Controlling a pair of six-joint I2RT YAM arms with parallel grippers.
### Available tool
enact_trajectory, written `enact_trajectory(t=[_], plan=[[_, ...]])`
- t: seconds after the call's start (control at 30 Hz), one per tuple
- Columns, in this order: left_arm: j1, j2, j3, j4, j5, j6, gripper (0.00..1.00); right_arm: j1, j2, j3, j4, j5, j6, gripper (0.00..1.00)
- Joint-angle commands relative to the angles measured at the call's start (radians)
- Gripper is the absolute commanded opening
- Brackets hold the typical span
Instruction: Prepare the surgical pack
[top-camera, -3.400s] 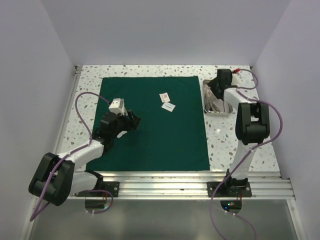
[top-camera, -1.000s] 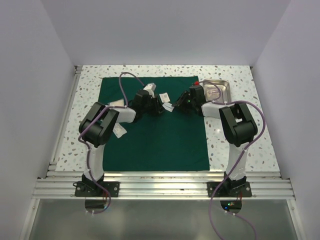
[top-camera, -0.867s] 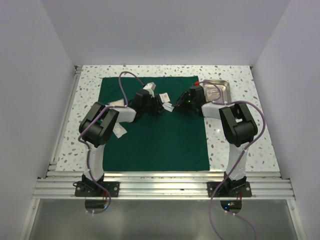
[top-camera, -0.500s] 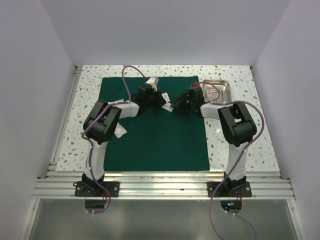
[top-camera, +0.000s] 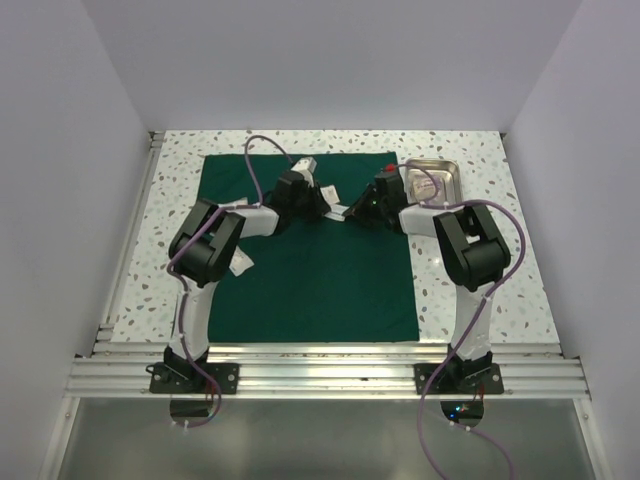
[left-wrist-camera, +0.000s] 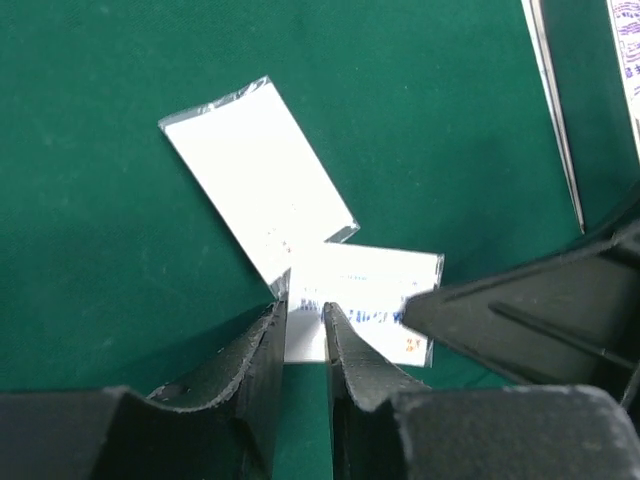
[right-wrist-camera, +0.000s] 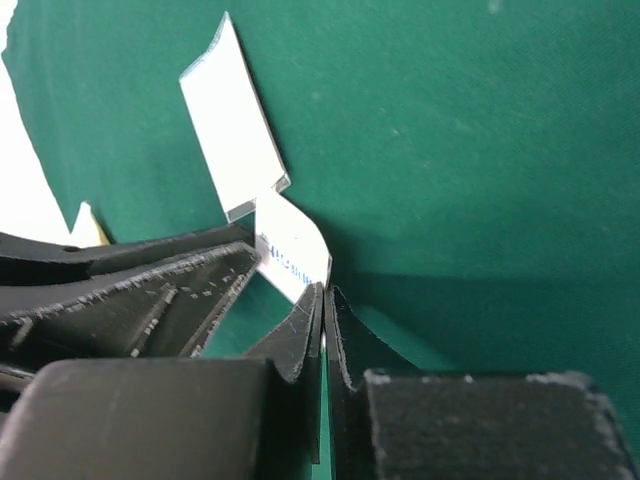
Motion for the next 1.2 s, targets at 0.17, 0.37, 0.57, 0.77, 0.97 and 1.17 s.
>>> enact_trajectory(t=[0.17,0.37,0.57,0.77,0.97,1.17], plan=[[-0.004,-0.173,-0.222,0.138,-0.021,-0.029,0.43,-0.046,-0.133,0.029,-0.016,0.056,-0.039,0.00],[-0.005,-0.203,-0.257,0.161,-0.037,-0.033,0.52,-0.188,-0.271,0.011,-0.098,0.070,-0.088,0.00],[-0.004,-0.207,-0.262,0.161,-0.034,-0.035,0.54,-0.339,-0.366,-0.040,-0.141,0.150,-0.108,0.00],[-0.005,-0.229,-0.283,0.179,-0.049,-0.032,0.56,-0.425,-0.392,-0.067,-0.122,0.231,-0.104,0.00],[-0.005,-0.240,-0.306,0.209,-0.057,-0.032,0.57,-0.447,-0.319,-0.038,-0.096,0.230,-0.091,0.00],[-0.004,-0.244,-0.311,0.213,-0.061,-0.026,0.58,-0.456,-0.259,-0.017,-0.058,0.216,-0.091,0.26]])
